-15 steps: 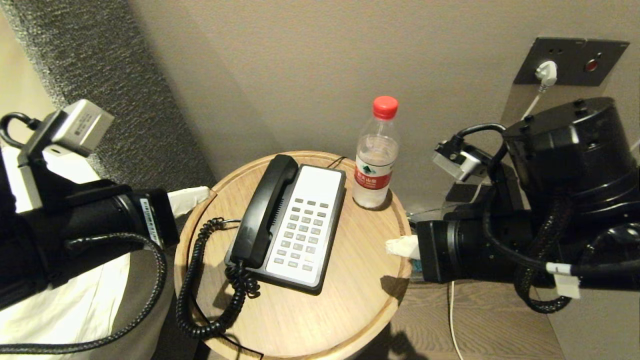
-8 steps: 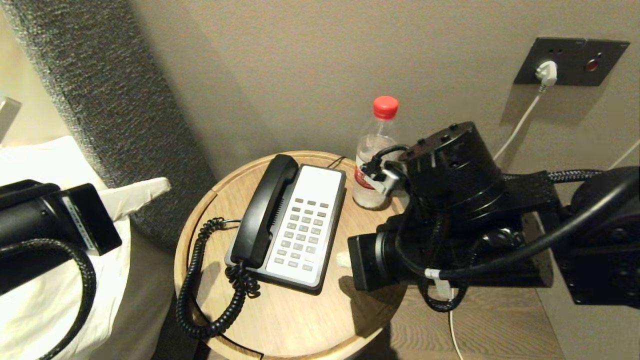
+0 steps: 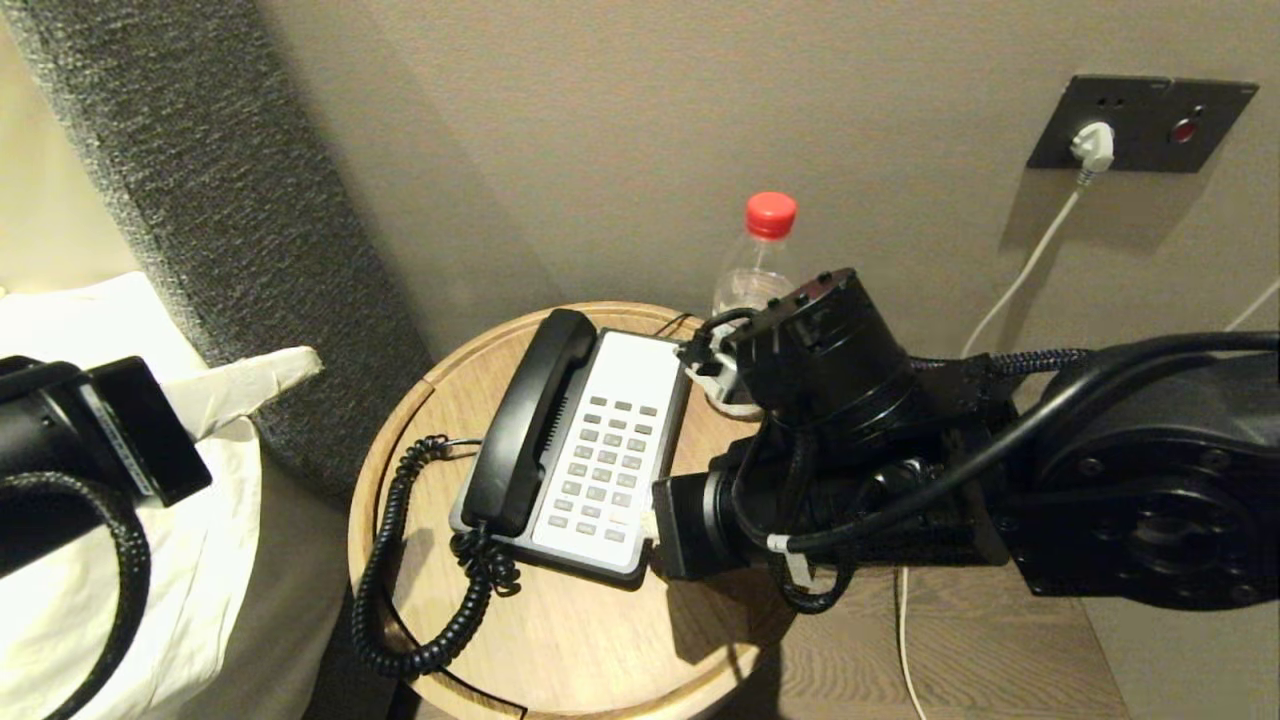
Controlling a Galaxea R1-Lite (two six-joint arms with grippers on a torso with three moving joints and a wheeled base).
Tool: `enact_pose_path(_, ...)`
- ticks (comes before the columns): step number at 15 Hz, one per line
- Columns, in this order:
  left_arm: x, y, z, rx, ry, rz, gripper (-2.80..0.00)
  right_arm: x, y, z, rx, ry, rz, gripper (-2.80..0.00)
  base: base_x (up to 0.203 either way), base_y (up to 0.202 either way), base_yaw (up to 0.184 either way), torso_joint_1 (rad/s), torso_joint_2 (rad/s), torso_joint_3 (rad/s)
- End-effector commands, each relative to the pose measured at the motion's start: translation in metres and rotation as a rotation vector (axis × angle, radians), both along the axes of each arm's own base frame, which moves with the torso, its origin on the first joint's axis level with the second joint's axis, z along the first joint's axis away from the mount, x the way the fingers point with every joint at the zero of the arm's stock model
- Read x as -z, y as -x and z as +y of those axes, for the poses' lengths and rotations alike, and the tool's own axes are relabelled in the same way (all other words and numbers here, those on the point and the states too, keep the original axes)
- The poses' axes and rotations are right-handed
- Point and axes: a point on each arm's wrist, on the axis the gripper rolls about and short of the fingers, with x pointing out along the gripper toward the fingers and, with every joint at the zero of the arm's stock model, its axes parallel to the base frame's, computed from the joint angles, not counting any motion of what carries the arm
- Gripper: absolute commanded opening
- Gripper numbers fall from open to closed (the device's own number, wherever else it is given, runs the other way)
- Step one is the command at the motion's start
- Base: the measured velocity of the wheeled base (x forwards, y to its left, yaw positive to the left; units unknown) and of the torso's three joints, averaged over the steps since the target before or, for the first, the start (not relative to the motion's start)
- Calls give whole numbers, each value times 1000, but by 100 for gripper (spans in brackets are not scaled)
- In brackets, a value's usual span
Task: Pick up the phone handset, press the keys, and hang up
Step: End the call using the dial pad
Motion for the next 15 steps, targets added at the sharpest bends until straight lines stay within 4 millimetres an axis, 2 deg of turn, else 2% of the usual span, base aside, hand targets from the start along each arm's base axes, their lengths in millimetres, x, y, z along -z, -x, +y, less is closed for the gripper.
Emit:
enact_pose_path(1,0,1,1,-1,5,0,-280,2,-4,6,-2,3,4,-280,0,0,0,0,0,0)
enact_pose_path(15,7,3,2,-2,19,24,-280,5,-2,19,-32,-5,10,-280,0,0,0,0,0,0)
